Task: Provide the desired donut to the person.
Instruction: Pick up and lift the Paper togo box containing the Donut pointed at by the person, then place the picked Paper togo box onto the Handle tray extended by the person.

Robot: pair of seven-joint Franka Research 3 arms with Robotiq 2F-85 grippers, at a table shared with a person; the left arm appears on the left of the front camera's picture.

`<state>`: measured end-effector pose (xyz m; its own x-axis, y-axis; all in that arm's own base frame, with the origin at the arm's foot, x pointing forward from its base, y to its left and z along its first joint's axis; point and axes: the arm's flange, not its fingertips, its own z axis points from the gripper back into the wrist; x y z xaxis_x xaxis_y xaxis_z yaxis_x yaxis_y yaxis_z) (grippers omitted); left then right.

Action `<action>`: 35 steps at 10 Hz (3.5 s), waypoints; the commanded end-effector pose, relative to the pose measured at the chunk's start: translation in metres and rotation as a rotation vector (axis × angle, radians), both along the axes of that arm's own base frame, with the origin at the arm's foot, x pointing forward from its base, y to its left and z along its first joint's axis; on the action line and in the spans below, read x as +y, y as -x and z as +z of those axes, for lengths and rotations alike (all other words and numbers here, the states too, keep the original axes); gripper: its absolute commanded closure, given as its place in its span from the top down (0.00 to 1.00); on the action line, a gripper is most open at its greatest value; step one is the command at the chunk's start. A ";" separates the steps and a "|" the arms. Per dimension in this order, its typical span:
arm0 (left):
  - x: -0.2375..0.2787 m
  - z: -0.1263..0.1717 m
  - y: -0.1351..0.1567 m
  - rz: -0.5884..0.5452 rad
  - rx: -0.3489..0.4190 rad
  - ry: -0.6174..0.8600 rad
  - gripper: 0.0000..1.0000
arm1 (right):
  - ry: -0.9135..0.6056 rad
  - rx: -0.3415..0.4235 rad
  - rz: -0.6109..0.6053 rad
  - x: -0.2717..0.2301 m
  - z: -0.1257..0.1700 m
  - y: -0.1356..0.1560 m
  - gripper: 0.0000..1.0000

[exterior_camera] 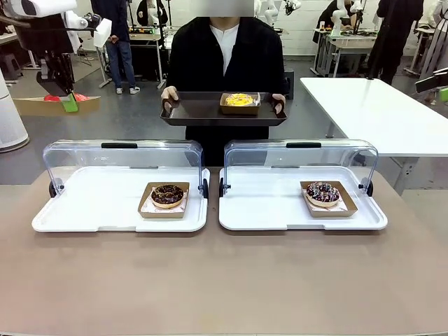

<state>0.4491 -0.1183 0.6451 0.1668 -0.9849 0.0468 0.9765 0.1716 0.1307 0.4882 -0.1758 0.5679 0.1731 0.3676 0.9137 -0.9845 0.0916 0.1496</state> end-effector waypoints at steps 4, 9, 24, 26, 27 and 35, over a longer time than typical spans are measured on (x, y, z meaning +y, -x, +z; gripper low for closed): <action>0.002 -0.002 0.004 -0.001 -0.001 -0.012 0.00 | -0.002 0.001 0.001 0.000 -0.001 0.000 1.00; 0.002 -0.002 0.004 -0.001 -0.001 -0.012 0.00 | -0.002 0.001 0.001 0.000 -0.001 0.000 1.00; -0.107 0.062 0.034 -0.255 -0.043 0.028 0.01 | -0.002 0.001 0.001 0.000 -0.001 0.000 1.00; -0.141 0.056 0.029 -0.298 -0.004 0.032 0.01 | -0.002 0.001 0.001 0.000 -0.001 0.000 1.00; -0.156 0.052 0.025 -0.306 0.024 0.026 0.01 | -0.002 0.001 0.001 0.000 -0.001 0.000 1.00; -0.208 0.004 -0.033 -0.227 0.153 -0.051 0.01 | -0.002 0.001 0.001 0.000 -0.001 0.000 1.00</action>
